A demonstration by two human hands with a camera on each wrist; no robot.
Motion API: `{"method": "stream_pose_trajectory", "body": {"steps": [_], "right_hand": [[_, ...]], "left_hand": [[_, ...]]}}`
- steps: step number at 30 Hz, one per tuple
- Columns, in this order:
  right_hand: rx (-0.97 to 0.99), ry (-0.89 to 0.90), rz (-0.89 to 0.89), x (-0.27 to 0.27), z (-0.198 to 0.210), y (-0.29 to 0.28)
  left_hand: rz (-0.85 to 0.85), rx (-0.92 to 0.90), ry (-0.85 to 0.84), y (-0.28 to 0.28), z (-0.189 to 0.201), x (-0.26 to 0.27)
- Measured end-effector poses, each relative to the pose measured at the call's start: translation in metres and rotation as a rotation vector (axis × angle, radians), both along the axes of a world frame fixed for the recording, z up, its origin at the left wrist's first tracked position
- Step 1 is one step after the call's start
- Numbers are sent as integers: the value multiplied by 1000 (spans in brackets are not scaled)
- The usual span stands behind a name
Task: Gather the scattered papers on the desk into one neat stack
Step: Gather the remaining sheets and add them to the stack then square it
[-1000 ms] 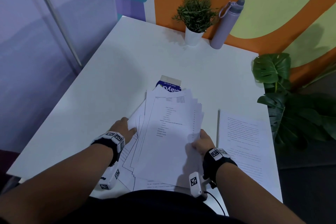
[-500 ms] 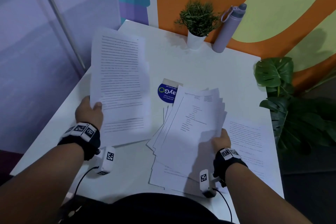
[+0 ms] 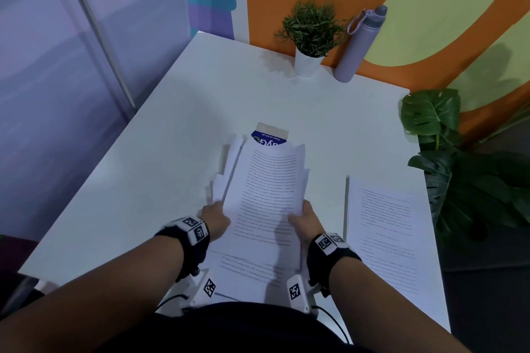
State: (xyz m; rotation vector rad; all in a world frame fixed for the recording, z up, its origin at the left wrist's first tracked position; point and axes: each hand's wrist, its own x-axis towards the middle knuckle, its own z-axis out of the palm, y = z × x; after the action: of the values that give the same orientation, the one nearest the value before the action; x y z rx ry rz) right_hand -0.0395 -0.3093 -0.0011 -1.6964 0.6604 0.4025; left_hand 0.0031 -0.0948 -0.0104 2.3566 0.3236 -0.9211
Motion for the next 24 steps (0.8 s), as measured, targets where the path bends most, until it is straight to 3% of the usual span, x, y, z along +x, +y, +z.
{"method": "stream_pose_trajectory", "body": {"steps": [2, 4, 8, 11, 14, 18, 24], "right_hand": [[-76, -68, -18, 1, 6, -5], [-15, -159, -48, 7, 19, -12], [126, -369, -134, 27, 59, -23], [155, -503, -165, 40, 92, -24], [144, -565, -231, 40, 110, -21], [177, -617, -307, 29, 114, -16], [270, -719, -237, 22, 132, -6]], "left_hand": [[153, -162, -18, 1, 3, 2], [301, -328, -32, 9, 12, 11], [386, -614, -159, 28, 14, 50], [327, -636, -387, 10, 101, 45], [346, -647, -607, -6, 141, 36], [281, -684, -633, -10, 145, 19], [234, -735, -538, -4, 143, 13]]}}
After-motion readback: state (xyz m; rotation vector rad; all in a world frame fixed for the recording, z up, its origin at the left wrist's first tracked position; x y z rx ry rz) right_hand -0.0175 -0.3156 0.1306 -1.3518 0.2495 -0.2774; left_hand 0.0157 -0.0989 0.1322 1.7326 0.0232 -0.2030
